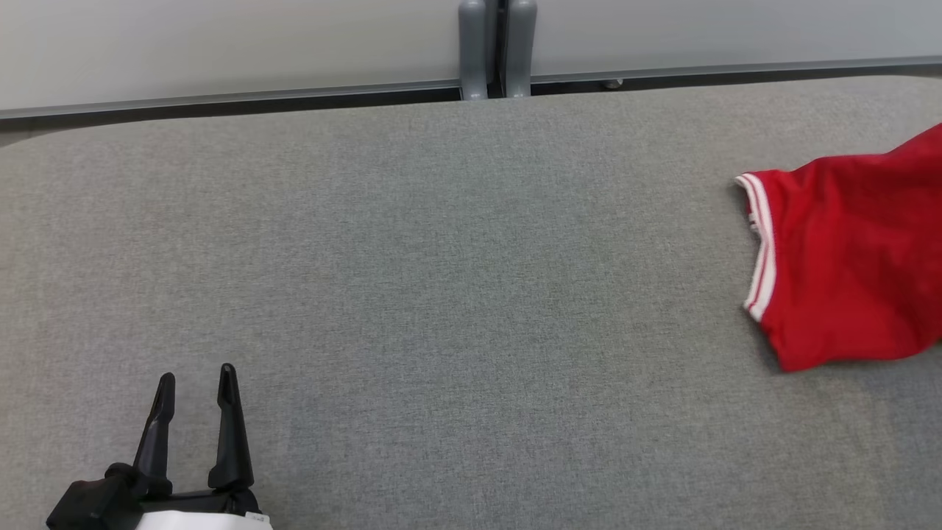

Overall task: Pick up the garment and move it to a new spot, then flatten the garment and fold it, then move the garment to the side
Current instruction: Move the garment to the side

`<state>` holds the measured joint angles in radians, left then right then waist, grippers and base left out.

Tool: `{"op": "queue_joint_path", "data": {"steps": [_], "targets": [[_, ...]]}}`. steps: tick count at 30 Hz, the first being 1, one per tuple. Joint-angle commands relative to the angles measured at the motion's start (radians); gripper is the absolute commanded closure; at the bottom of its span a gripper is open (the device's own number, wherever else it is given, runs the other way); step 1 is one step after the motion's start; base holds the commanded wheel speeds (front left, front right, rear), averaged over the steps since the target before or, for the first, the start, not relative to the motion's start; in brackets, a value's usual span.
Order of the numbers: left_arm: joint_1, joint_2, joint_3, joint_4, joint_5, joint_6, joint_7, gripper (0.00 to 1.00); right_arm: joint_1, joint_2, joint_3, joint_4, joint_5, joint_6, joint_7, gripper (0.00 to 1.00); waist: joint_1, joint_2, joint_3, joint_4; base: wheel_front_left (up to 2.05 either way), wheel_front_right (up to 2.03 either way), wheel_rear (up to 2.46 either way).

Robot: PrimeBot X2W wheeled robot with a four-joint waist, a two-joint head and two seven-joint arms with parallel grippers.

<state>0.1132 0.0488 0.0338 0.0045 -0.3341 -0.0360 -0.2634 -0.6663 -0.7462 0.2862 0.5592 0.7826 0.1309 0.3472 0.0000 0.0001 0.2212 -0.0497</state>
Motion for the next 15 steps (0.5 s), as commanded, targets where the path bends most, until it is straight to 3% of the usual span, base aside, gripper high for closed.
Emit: {"op": "queue_joint_path", "data": {"steps": [1, 6, 7, 8, 10, 15], "targets": [[-0.019, 0.004, 0.007, 0.002, 0.014, -0.009, -0.001, 0.00, -0.022, -0.013, -0.017, -0.003, -0.013, 0.000, 0.021, 1.00, 0.0000, -0.0001, 0.013, -0.013, 0.00, 0.00, 0.00], [-0.024, 0.004, 0.010, 0.015, 0.020, -0.018, -0.001, 0.00, -0.071, -0.035, -0.081, 0.045, -0.088, 0.000, 0.060, 0.98, 0.0000, -0.0001, 0.022, -0.015, 0.00, 0.00, 0.00], [-0.024, 0.004, 0.007, 0.015, 0.021, -0.018, -0.001, 0.00, -0.074, -0.029, -0.091, 0.059, -0.101, 0.000, 0.065, 0.73, 0.0000, -0.0001, 0.022, -0.012, 0.00, 0.00, 0.00], [-0.024, 0.004, 0.007, 0.015, 0.021, -0.018, -0.001, 0.00, -0.074, -0.029, -0.091, 0.059, -0.101, 0.000, 0.065, 0.73, 0.0000, -0.0001, 0.022, -0.012, 0.00, 0.00, 0.00], [-0.022, 0.004, 0.007, 0.017, 0.022, -0.014, -0.001, 0.00, -0.070, -0.029, -0.100, 0.080, -0.146, 0.000, 0.073, 0.00, 0.0000, -0.0001, 0.023, -0.008, 0.00, 0.00, 0.00], [-0.001, 0.004, 0.013, 0.012, 0.014, -0.009, -0.001, 0.00, -0.059, -0.038, -0.159, 0.092, -0.247, 0.000, 0.037, 0.00, 0.0000, -0.0001, 0.016, -0.006, 0.00, 0.00, 0.00]]}}
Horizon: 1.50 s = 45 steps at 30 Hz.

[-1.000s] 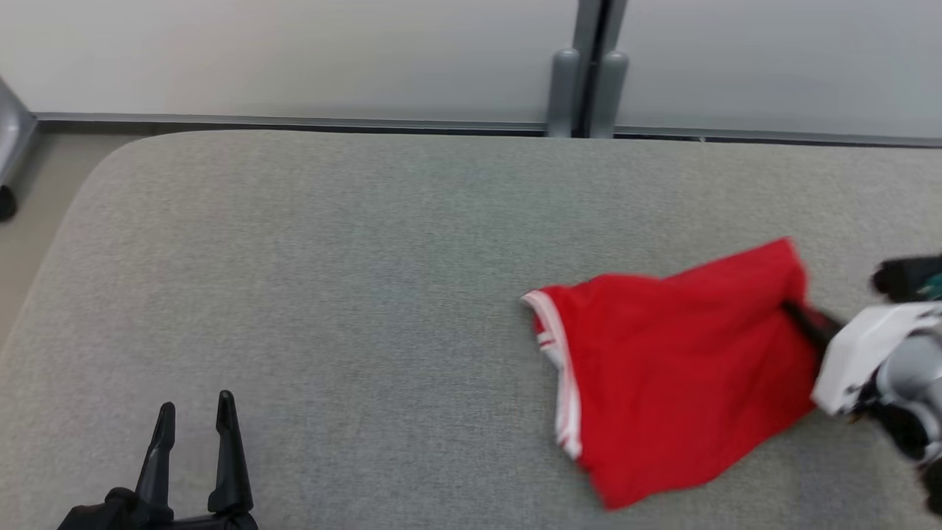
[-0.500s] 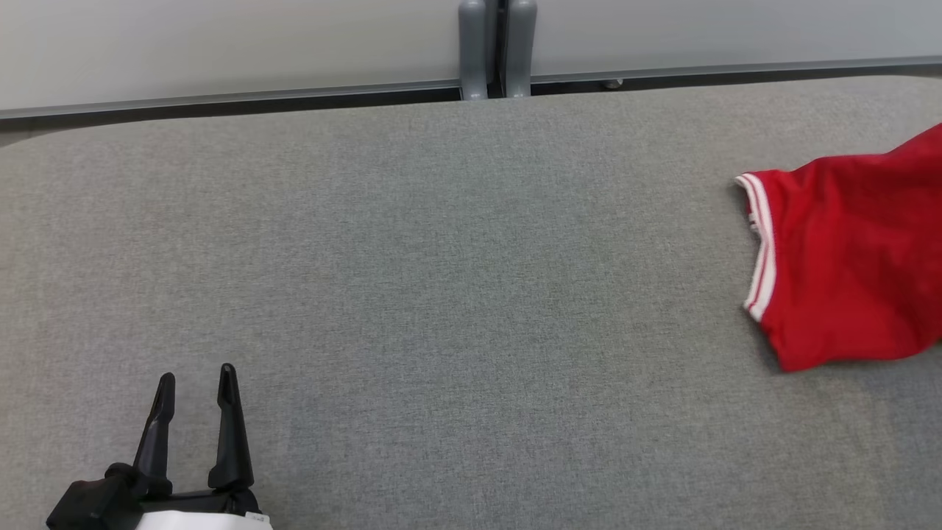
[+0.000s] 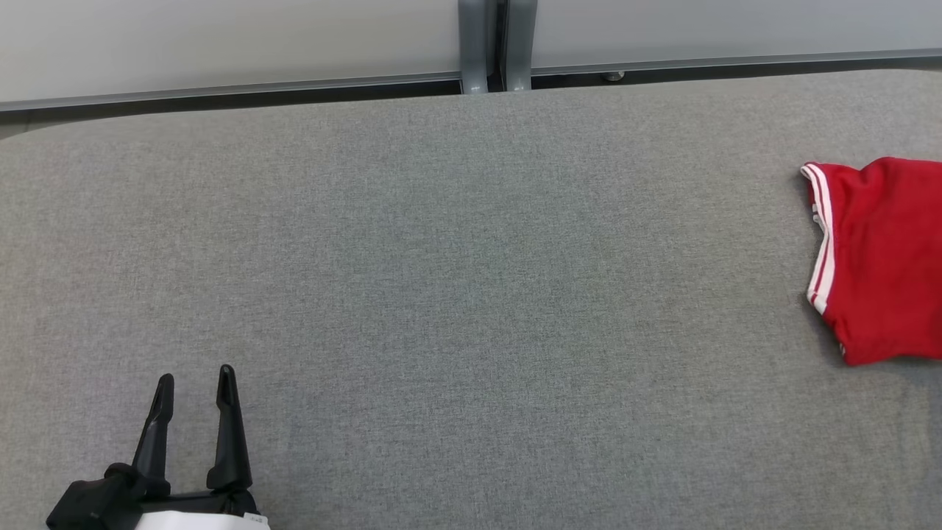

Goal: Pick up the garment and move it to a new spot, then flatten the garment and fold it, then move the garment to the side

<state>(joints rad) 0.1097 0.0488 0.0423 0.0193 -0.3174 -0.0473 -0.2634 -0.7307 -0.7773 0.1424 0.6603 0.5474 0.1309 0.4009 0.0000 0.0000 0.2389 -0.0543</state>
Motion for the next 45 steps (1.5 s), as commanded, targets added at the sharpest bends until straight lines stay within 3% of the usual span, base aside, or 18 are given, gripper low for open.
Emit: {"op": "queue_joint_path", "data": {"steps": [1, 7, 12, 19, 24, 29, 32, 44, 45], "targets": [[0.003, 0.004, 0.004, -0.003, -0.003, 0.002, -0.001, 0.00, 0.006, -0.007, -0.015, -0.010, -0.012, 0.000, -0.017, 0.00, 0.0000, 0.0000, -0.001, -0.001, 0.00, 0.00, 0.00], [0.004, 0.004, 0.019, -0.018, -0.002, 0.005, -0.001, 0.00, 0.053, -0.006, -0.092, -0.122, -0.060, 0.000, -0.117, 0.00, 0.0000, 0.0000, -0.017, -0.011, 0.00, 0.00, 0.00], [0.006, 0.004, 0.026, -0.041, -0.020, 0.011, -0.001, 0.00, 0.153, 0.055, -0.157, -0.276, -0.109, 0.000, -0.267, 0.00, 0.0000, 0.0000, -0.058, -0.012, 0.00, 0.00, 0.00], [0.040, 0.004, 0.057, -0.054, -0.033, 0.037, -0.001, 0.00, 0.411, 0.267, -0.227, -0.438, -0.245, 0.000, -0.513, 0.00, 0.0000, 0.0000, -0.151, -0.001, 0.00, 0.00, 0.00], [0.073, 0.004, 0.069, -0.030, -0.015, 0.034, -0.001, 0.00, 0.611, 0.454, -0.208, -0.457, -0.320, 0.000, -0.645, 0.00, 0.0000, 0.0000, -0.205, 0.005, 0.00, 0.00, 0.00], [0.093, 0.004, 0.067, 0.002, -0.006, 0.022, -0.001, 0.00, 0.746, 0.623, -0.212, -0.474, -0.379, 0.000, -0.668, 0.00, 0.0000, 0.0000, -0.233, 0.013, 0.00, 0.00, 0.00], [0.107, 0.004, 0.052, 0.037, 0.003, 0.008, -0.001, 0.00, 0.806, 0.679, -0.225, -0.500, -0.405, 0.000, -0.667, 0.00, 0.0000, 0.0000, -0.242, 0.015, 0.00, 0.00, 0.00], [0.093, 0.004, 0.031, 0.103, -0.002, -0.024, -0.001, 0.00, 0.843, 0.724, -0.264, -0.554, -0.449, 0.000, -0.667, 0.00, 0.0000, 0.0000, -0.258, 0.027, 0.00, 0.00, 0.00], [0.104, 0.000, 0.026, 0.106, 0.000, -0.023, 0.000, 1.00, 0.836, 0.727, -0.263, -0.551, -0.443, 0.000, -0.662, 1.00, 0.0000, 0.0000, -0.258, 0.027, 0.00, 0.00, 0.00]]}}
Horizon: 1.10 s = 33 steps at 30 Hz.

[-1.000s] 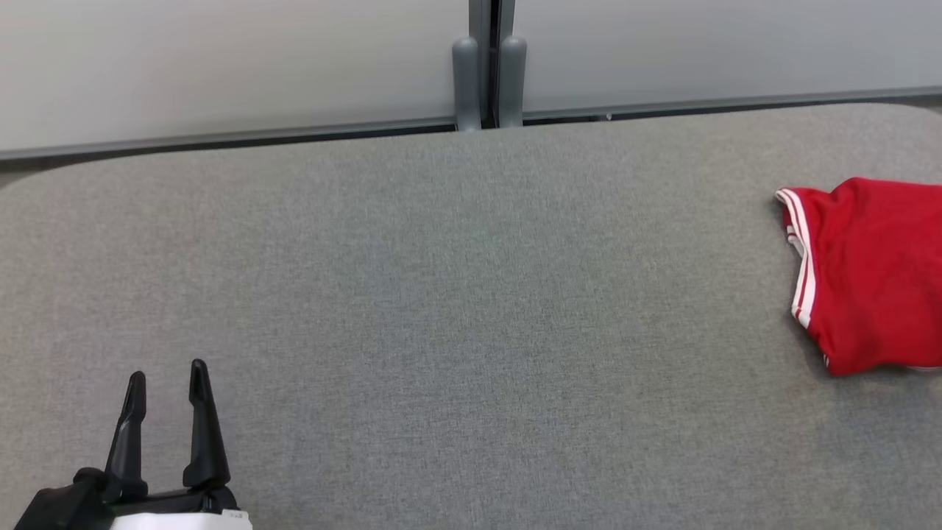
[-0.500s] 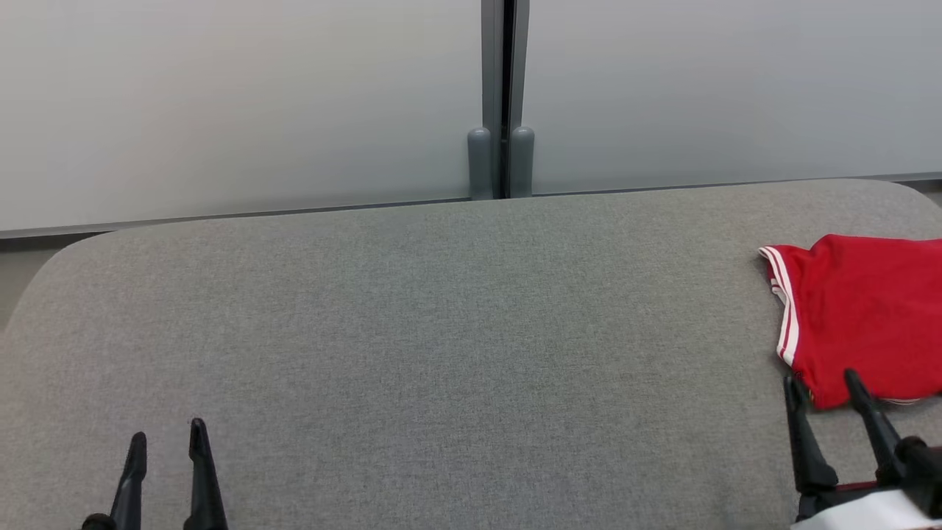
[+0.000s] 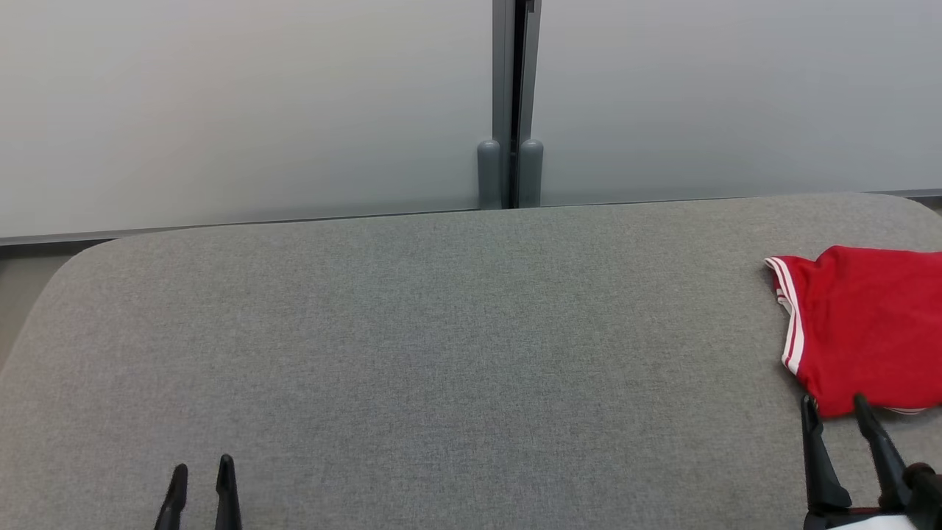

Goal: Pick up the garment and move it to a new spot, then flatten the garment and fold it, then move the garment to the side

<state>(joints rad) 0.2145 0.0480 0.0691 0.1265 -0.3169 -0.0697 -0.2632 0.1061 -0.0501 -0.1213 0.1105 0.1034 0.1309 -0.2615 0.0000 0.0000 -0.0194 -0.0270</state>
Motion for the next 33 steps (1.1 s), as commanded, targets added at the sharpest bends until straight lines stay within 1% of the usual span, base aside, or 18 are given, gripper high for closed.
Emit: {"op": "queue_joint_path", "data": {"steps": [1, 4, 18, 33], "targets": [[0.000, -0.002, -0.001, 0.004, -0.002, 0.000, 0.001, 1.00, -0.001, 0.000, 0.000, 0.004, 0.003, 0.000, 0.001, 1.00, 0.0000, 0.0000, 0.000, 0.000, 0.00, 0.00, 0.00], [0.011, -0.012, -0.003, 0.036, -0.001, 0.001, 0.001, 1.00, 0.010, 0.014, 0.003, 0.035, 0.003, 0.000, 0.006, 1.00, 0.0000, 0.0000, 0.000, 0.000, 0.00, 0.00, 0.00], [-0.055, -0.009, 0.007, 0.052, -0.243, -0.011, 0.072, 1.00, -0.036, 0.011, 0.001, 0.054, 0.283, 0.000, 0.077, 1.00, 0.0000, 0.0000, 0.002, 0.003, 0.00, 0.00, 0.00], [-0.112, -0.006, 0.014, 0.064, -0.461, -0.022, 0.134, 1.00, -0.074, 0.007, 0.004, 0.069, 0.537, 0.000, 0.138, 1.00, 0.0000, 0.0000, 0.005, 0.007, 0.00, 0.00, 0.00]]}}
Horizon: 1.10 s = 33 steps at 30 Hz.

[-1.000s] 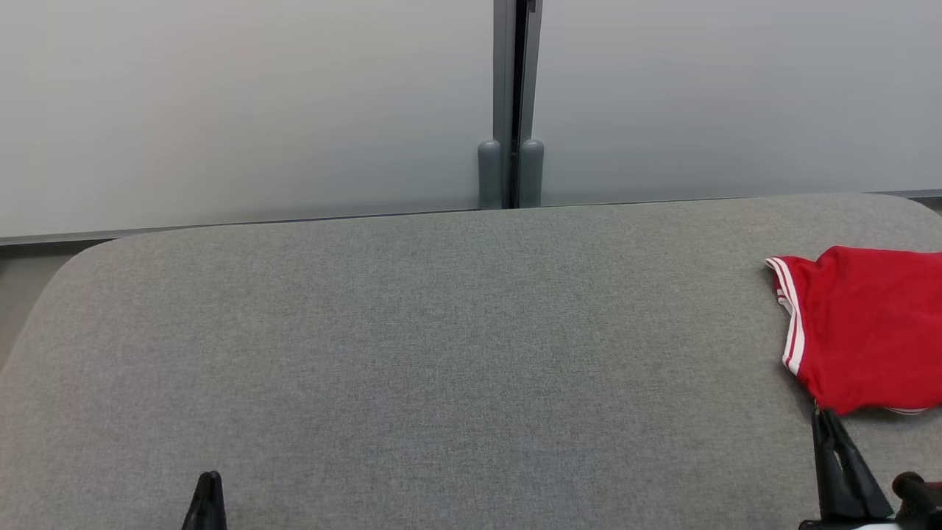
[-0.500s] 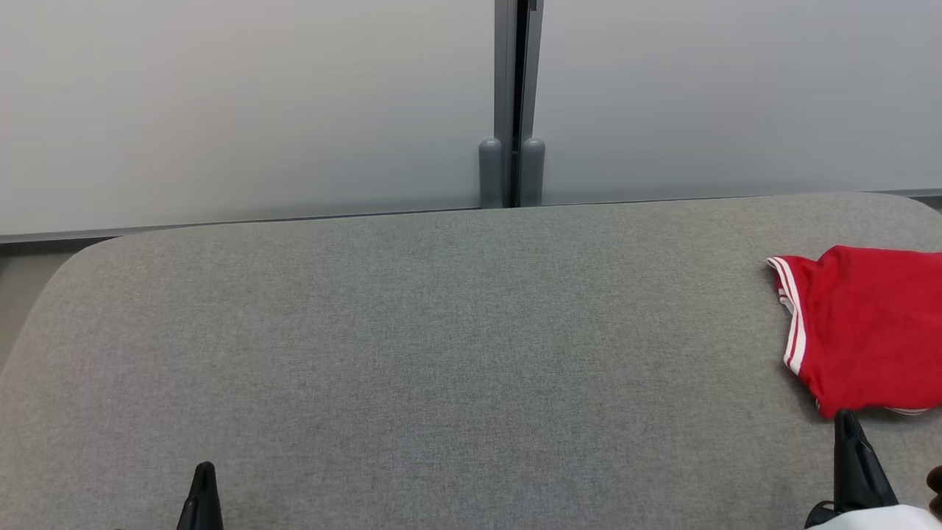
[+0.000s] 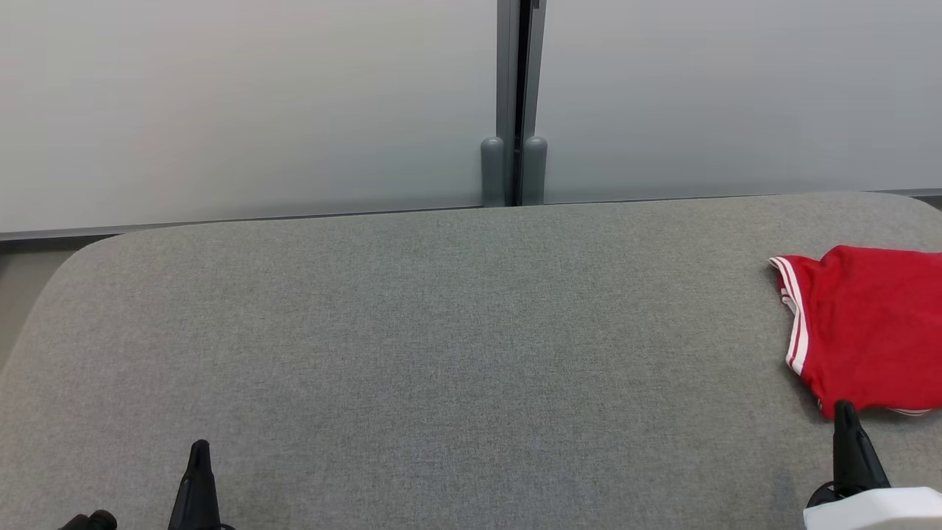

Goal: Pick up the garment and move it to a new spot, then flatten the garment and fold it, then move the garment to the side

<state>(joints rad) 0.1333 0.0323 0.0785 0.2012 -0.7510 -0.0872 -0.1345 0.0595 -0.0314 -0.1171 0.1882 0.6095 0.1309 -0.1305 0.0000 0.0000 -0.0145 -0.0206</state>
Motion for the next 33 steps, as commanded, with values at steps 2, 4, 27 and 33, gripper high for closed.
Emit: {"op": "queue_joint_path", "data": {"steps": [2, 4, 27, 33], "targets": [[-0.041, 0.011, 0.007, -0.008, -0.065, -0.007, 0.017, 1.00, -0.034, -0.012, 0.000, -0.006, 0.077, 0.000, 0.018, 1.00, 0.0000, 0.0000, 0.001, 0.001, 0.00, 0.00, 0.00], [-0.044, 0.011, 0.007, -0.007, -0.078, -0.007, 0.021, 1.00, -0.036, -0.012, 0.000, -0.005, 0.092, 0.000, 0.021, 1.00, 0.0000, 0.0000, 0.001, 0.001, 0.00, 0.00, 0.00], [-0.115, 0.014, 0.017, 0.009, -0.340, -0.020, 0.097, 1.00, -0.083, -0.016, 0.000, 0.015, 0.396, 0.000, 0.097, 1.00, 0.0000, 0.0000, 0.005, 0.006, 0.00, 0.00, 0.00], [-0.130, 0.015, 0.020, 0.013, -0.399, -0.023, 0.115, 1.00, -0.094, -0.017, 0.001, 0.020, 0.464, 0.000, 0.114, 1.00, 0.0000, 0.0000, 0.006, 0.007, 0.00, 0.00, 0.00]]}}
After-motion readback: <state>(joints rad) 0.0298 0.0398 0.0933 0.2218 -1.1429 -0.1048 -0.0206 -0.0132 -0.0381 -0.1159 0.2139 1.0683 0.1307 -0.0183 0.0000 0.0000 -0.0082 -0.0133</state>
